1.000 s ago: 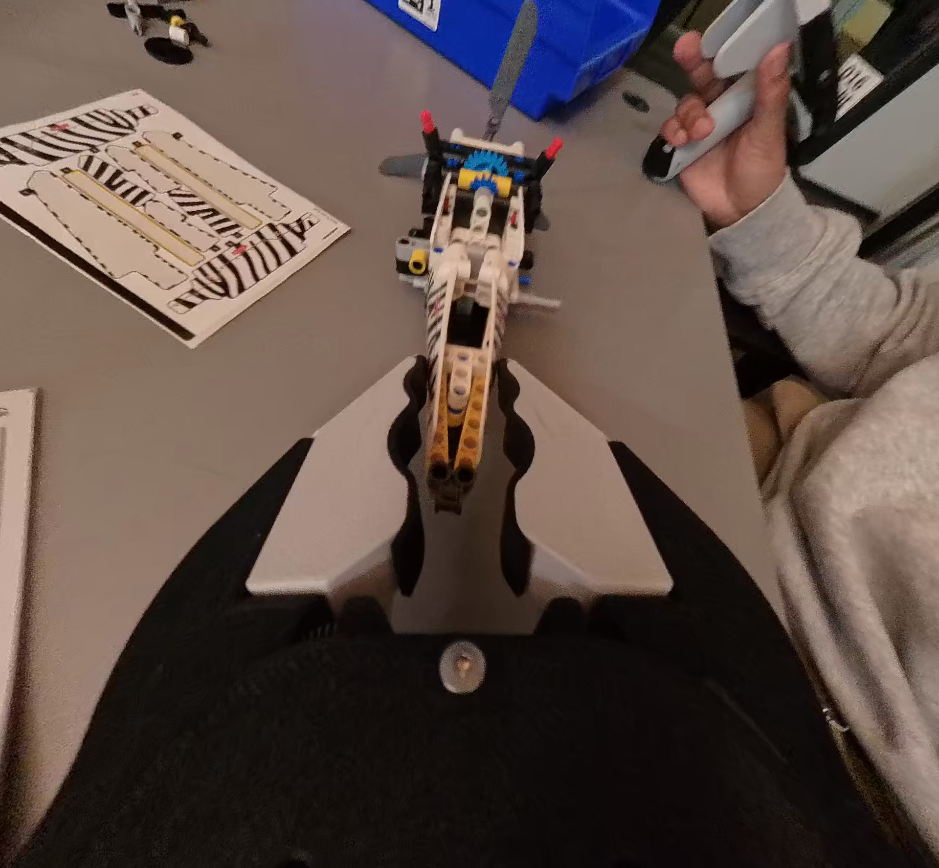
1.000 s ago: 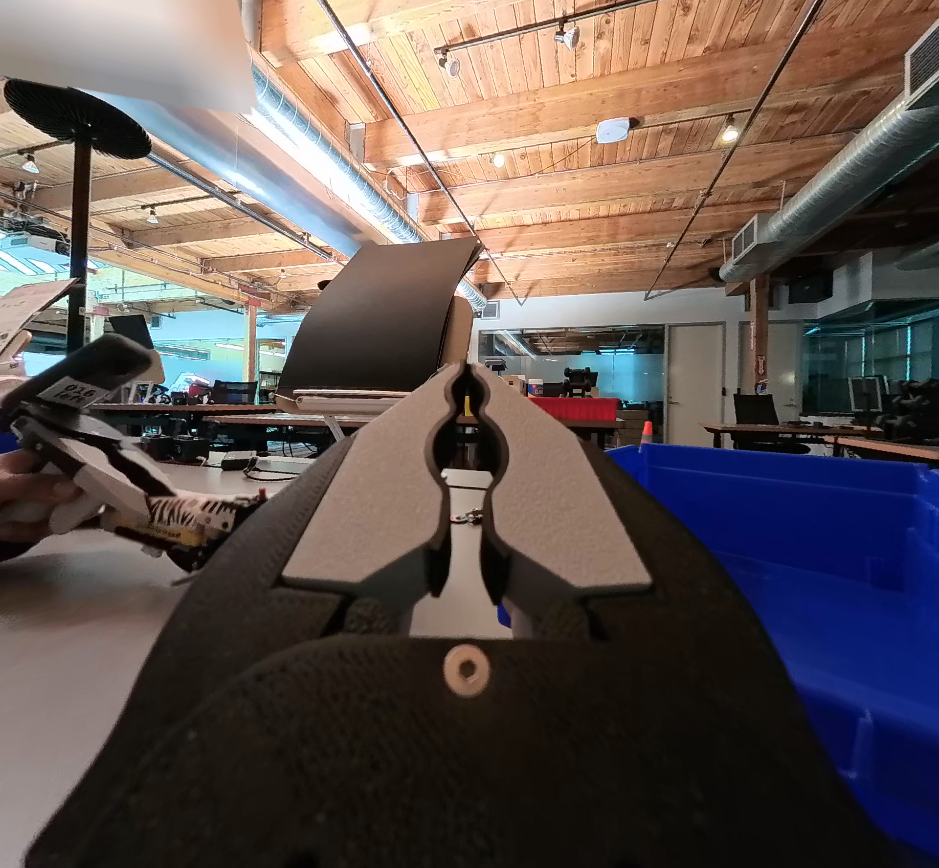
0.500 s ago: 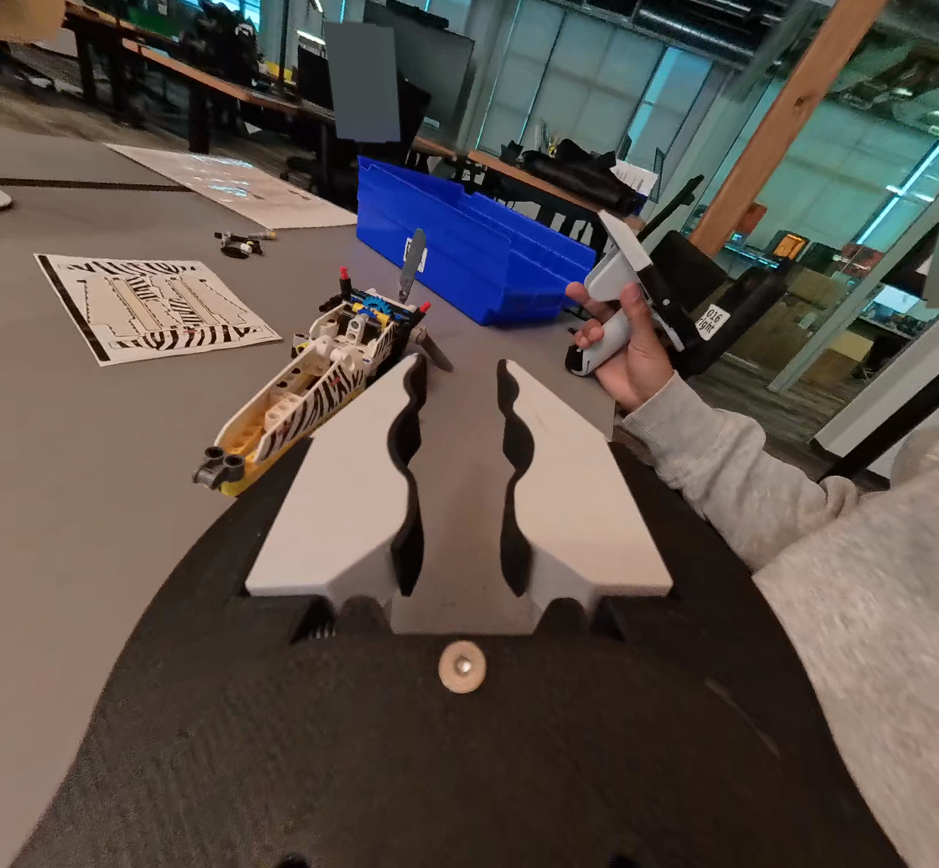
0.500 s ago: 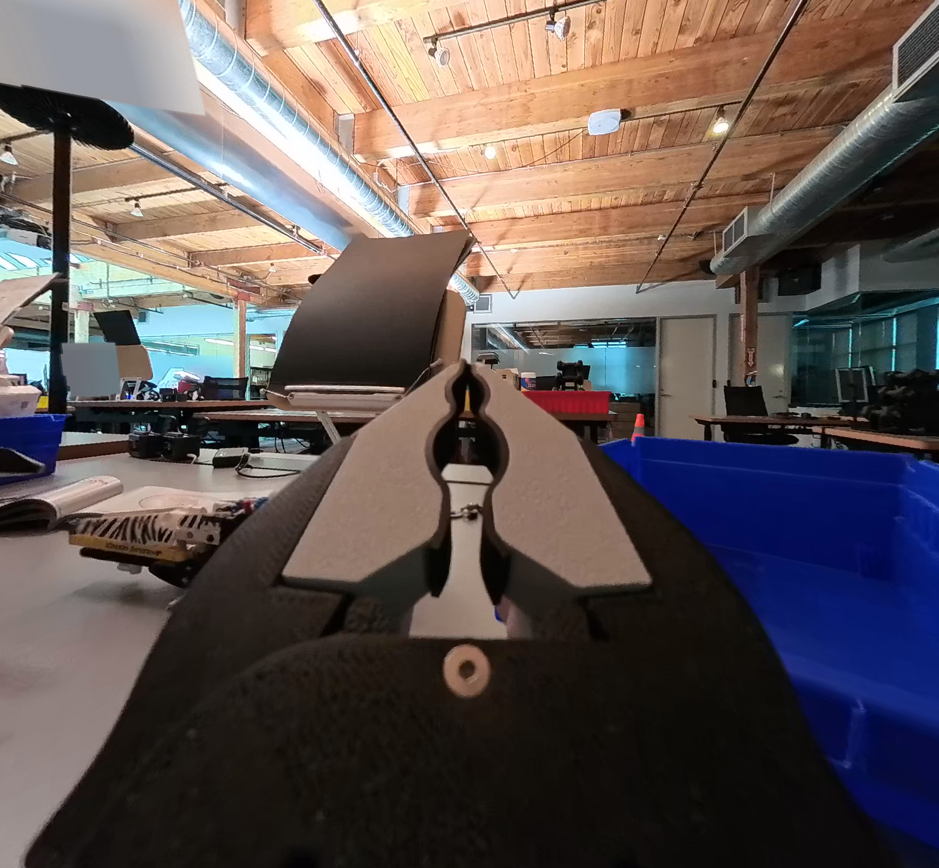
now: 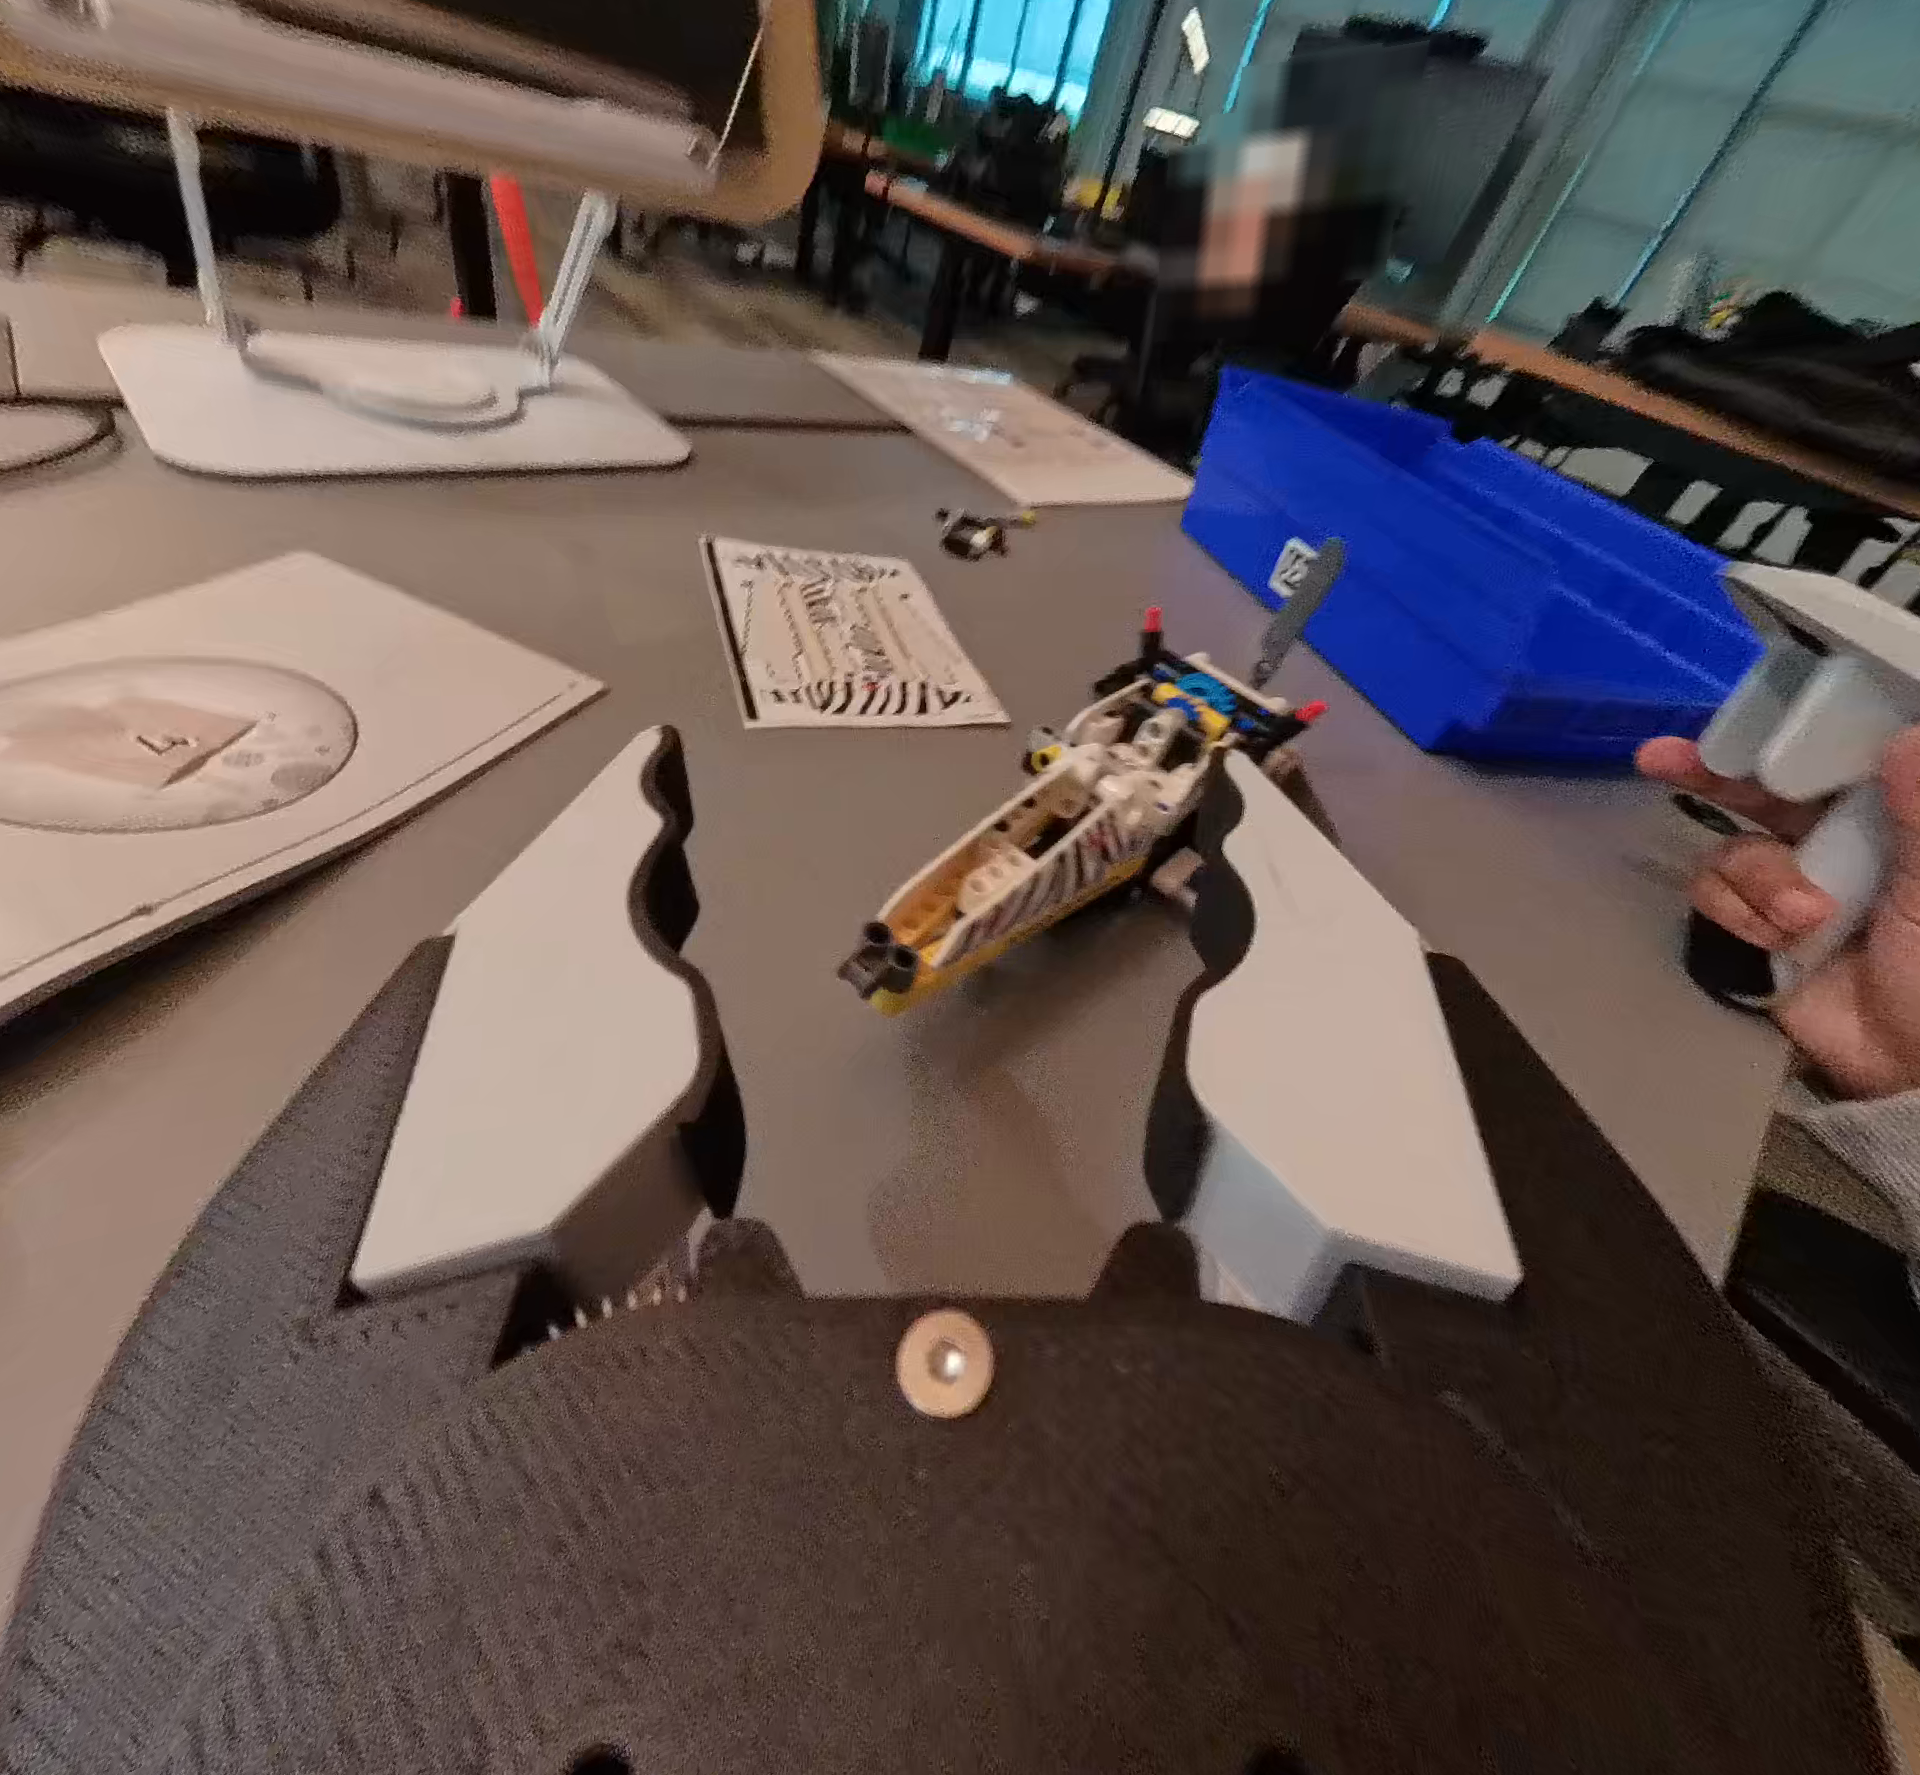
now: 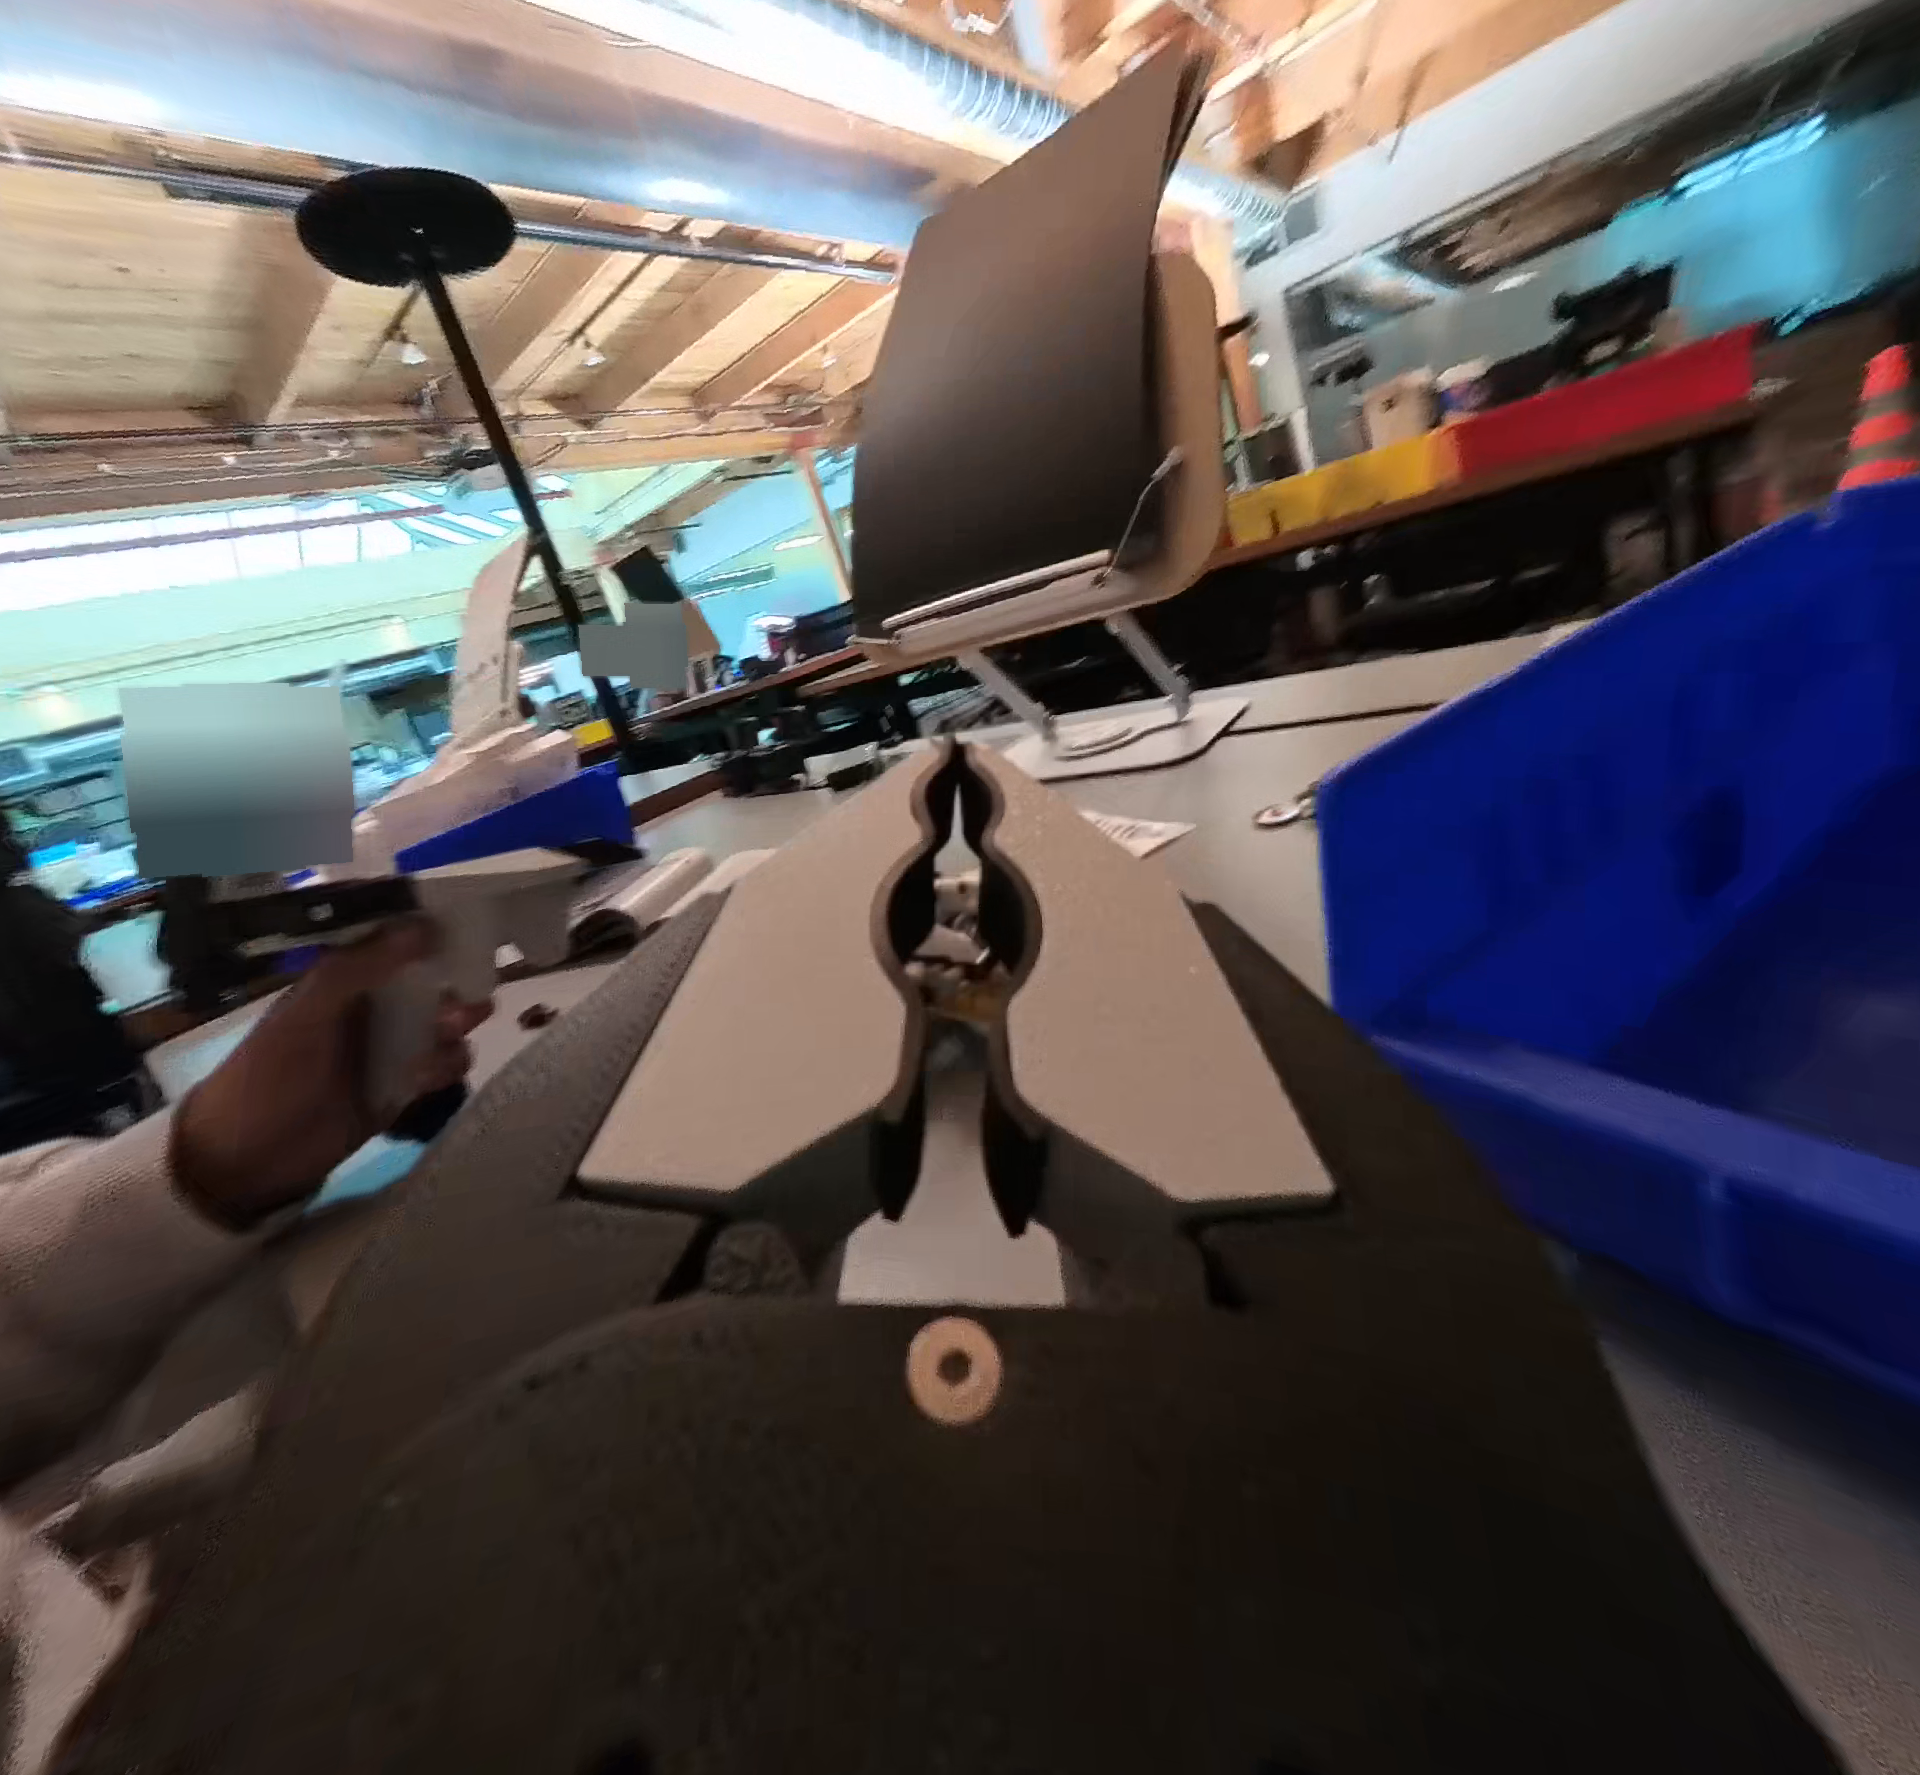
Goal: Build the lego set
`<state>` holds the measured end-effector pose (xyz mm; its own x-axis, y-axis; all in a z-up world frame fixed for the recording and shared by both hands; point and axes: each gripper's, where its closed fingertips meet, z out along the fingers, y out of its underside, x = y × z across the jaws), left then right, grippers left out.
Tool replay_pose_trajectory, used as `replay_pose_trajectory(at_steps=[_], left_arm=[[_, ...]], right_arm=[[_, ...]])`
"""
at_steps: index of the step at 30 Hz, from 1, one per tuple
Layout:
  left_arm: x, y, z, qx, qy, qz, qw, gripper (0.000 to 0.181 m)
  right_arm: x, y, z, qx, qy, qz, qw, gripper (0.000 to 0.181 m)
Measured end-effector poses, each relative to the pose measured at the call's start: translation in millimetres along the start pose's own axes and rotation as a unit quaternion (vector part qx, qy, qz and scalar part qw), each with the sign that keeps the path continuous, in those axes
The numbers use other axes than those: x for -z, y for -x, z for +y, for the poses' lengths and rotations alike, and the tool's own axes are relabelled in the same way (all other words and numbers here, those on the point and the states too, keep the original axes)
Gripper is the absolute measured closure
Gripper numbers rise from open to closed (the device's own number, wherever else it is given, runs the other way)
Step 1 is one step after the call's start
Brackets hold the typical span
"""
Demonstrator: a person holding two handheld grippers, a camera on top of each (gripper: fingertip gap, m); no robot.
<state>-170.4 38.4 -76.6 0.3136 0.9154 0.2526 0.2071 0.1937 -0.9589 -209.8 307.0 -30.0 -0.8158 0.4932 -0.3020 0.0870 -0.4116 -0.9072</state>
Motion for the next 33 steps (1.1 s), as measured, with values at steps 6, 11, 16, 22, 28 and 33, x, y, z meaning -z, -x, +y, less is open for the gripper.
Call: replay_pose_trajectory(at_steps=[6, 11, 16, 22, 28, 33], left_arm=[[-33.8, 45.7, 21.1, 0.010, 0.107, -0.092, 0.990, 0.068], [-37.6, 25.5, 27.2, 0.017, 0.125, -0.021, 0.992, 0.067], [-40.7, 15.3, 35.6, 0.057, 0.151, 0.036, 0.986, 0.068], [-29.9, -19.7, 62.3, 0.066, 0.231, 0.124, 0.963, 0.084], [-8.2, -70.9, 79.8, 0.073, 0.259, 0.195, 0.943, 0.099], [13.9, -154.8, 96.8, 0.088, 0.287, 0.328, 0.896, 0.094]], right_arm=[[-1.8, 13.5, 4.0, 0.057, 0.005, 0.000, 0.998, 0.180], [-3.7, 16.5, 5.9, 0.085, 0.007, 0.006, 0.996, 0.170], [-3.5, 17.6, 5.6, 0.089, 0.004, 0.003, 0.996, 0.169], [-9.1, 27.9, 15.0, 0.151, 0.025, 0.002, 0.988, 0.171], [-11.4, 32.3, 19.6, 0.175, 0.036, 0.000, 0.984, 0.170], [-2.1, 23.9, 3.6, 0.133, -0.012, 0.001, 0.991, 0.170]])
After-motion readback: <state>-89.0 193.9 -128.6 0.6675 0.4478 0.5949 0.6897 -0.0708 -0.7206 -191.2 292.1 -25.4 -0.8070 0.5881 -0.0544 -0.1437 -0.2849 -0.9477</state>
